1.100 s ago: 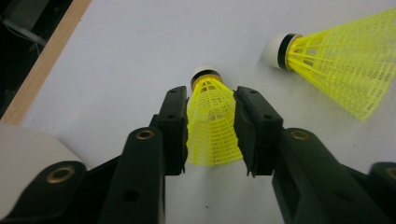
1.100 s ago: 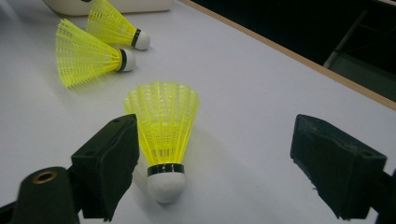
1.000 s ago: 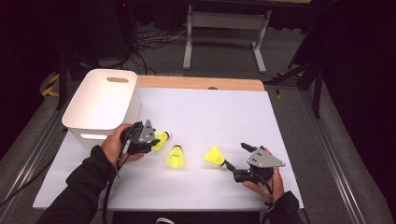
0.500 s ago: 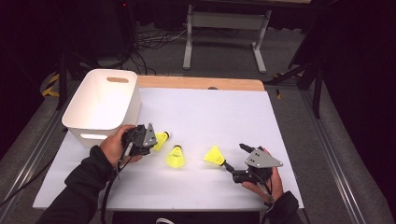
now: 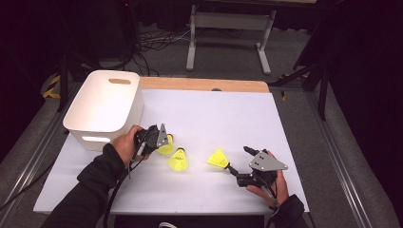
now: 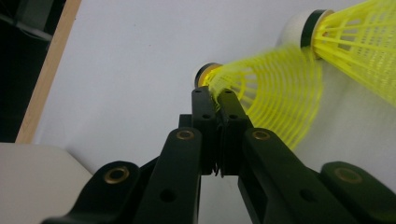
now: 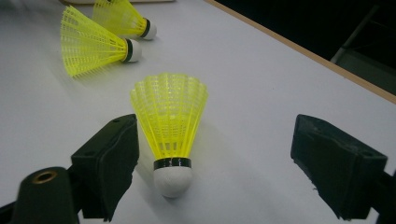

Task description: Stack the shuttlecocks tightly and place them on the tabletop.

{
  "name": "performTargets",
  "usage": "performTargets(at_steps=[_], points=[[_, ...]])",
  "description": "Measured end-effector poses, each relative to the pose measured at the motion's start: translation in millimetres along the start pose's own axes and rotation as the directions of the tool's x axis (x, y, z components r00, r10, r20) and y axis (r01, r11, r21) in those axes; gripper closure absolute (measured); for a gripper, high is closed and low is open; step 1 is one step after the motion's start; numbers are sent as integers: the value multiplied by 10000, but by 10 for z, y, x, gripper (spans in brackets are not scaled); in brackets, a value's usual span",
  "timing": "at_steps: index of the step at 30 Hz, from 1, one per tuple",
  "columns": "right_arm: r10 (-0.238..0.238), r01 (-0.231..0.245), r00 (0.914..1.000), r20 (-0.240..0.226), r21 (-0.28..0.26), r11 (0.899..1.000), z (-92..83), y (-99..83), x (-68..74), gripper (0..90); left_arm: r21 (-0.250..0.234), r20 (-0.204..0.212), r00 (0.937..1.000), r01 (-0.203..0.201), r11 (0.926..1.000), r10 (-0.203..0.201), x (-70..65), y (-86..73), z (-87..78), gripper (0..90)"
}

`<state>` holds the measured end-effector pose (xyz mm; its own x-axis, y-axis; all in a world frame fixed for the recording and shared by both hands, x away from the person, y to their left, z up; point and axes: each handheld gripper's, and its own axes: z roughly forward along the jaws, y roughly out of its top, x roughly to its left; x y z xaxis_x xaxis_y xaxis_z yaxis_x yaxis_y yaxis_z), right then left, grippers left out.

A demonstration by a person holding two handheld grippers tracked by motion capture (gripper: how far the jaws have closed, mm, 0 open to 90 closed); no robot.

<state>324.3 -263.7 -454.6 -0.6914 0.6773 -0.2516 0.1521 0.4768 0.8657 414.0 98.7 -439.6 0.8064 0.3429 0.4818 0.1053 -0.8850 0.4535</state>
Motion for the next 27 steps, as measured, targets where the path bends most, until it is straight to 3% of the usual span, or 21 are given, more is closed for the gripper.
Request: performTargets(at_steps=[3, 5, 7, 11, 13, 16, 17, 18, 20, 27], points=[[-11, 11, 10000, -30, 45, 10000, 4, -2, -3, 162, 176, -154, 9997, 213, 9996, -210, 51, 30, -38, 885], [-20, 20, 10000, -53, 67, 10000, 5, -2, 1, 163, 333, -282, 9973, 690, 9971, -680, 108, 49, -96, 885], [-26, 27, 10000, -89, 72, 10000, 7, 0, 5, 163, 634, -241, 9959, 882, 9941, -869, 151, 66, -128, 885], [25, -24, 9999, -144, 87, 10000, 13, -1, 3, 163, 1077, 129, 9913, 1286, 9858, -1307, 212, 102, -120, 883], [10, -8, 9998, -214, 106, 9999, 19, 2, 8, 163, 1300, 166, 9849, 1690, 9770, -1725, 268, 148, -70, 881], [-10, 14, 9996, -284, 142, 9999, 22, 2, 15, 164, 1366, 362, 9769, 2041, 9694, -2108, 336, 202, -15, 874], [0, 6, 9995, -302, 169, 9999, 25, -1, 15, 164, 1366, 362, 9769, 2041, 9694, -2108, 336, 202, -15, 869], [13, -7, 9995, -328, 196, 9998, 28, -3, 14, 164, 1390, 357, 9725, 2234, 9648, -2303, 358, 256, 12, 856], [3, 7, 9993, -365, 260, 9997, 32, -8, 12, 164, 1466, 282, 9708, 2317, 9617, -2381, 350, 323, 40, 853], [20, -8, 9991, -413, 271, 9996, 25, -12, 7, 164, 1093, 483, 9664, 2460, 9631, -2524, 357, 459, 141, 858]])
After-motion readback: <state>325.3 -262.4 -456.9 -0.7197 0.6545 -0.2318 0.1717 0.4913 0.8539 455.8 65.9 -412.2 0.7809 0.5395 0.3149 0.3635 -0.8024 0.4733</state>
